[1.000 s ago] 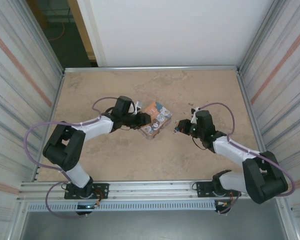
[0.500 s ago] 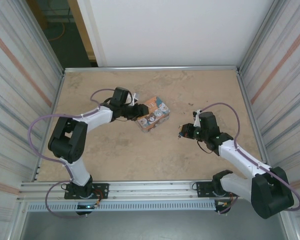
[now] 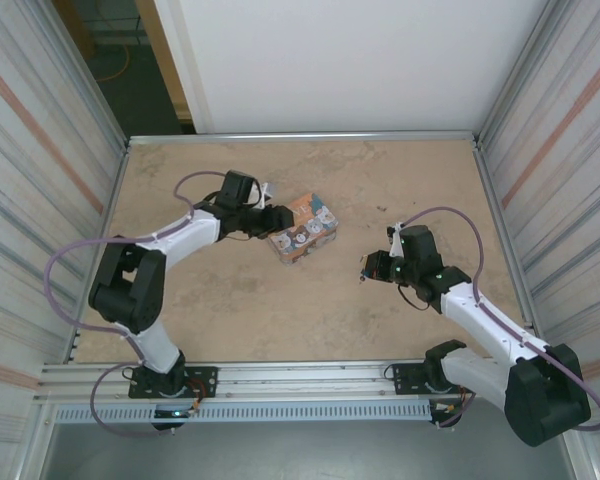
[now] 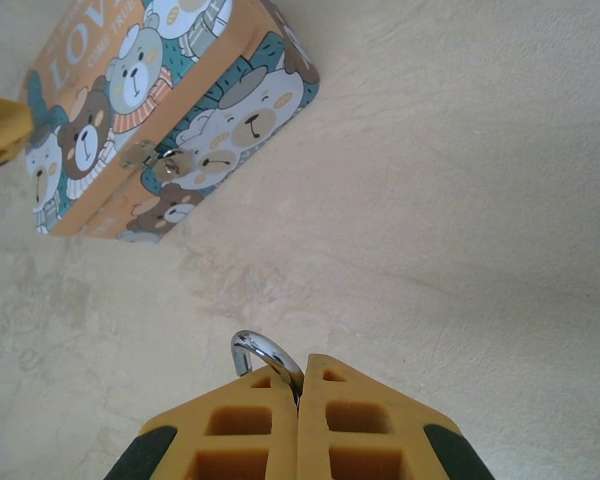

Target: Unlock the padlock with the key

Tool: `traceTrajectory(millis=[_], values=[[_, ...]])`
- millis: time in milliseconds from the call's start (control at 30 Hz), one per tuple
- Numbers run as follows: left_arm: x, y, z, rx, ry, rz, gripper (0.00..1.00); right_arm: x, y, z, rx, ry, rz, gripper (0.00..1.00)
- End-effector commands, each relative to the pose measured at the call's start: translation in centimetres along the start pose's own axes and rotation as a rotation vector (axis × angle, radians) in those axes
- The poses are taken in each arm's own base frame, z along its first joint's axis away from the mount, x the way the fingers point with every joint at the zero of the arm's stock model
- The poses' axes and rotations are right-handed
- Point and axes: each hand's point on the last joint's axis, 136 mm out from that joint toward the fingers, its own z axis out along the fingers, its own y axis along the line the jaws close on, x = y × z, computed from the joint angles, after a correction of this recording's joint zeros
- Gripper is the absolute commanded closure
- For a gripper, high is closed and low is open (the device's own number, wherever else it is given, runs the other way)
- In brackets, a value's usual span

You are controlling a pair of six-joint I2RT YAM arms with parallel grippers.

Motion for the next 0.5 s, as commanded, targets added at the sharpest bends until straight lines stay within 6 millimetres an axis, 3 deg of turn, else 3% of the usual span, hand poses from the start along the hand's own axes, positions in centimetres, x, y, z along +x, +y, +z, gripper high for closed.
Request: traceTrajectory(millis=[0,467], values=[[-0.6,-1.3,-3.0,-0.017,-0.067,0.074,0.51,-1.0,1.5,-0.9,-0.042,-0.014,-0.030,1.00],[1.2,-0.3,-11.5,-0.210,-0.267,0.231,0.47,-1.2,2.9,-1.3,-0.061,0.007,-0.050,1.00]])
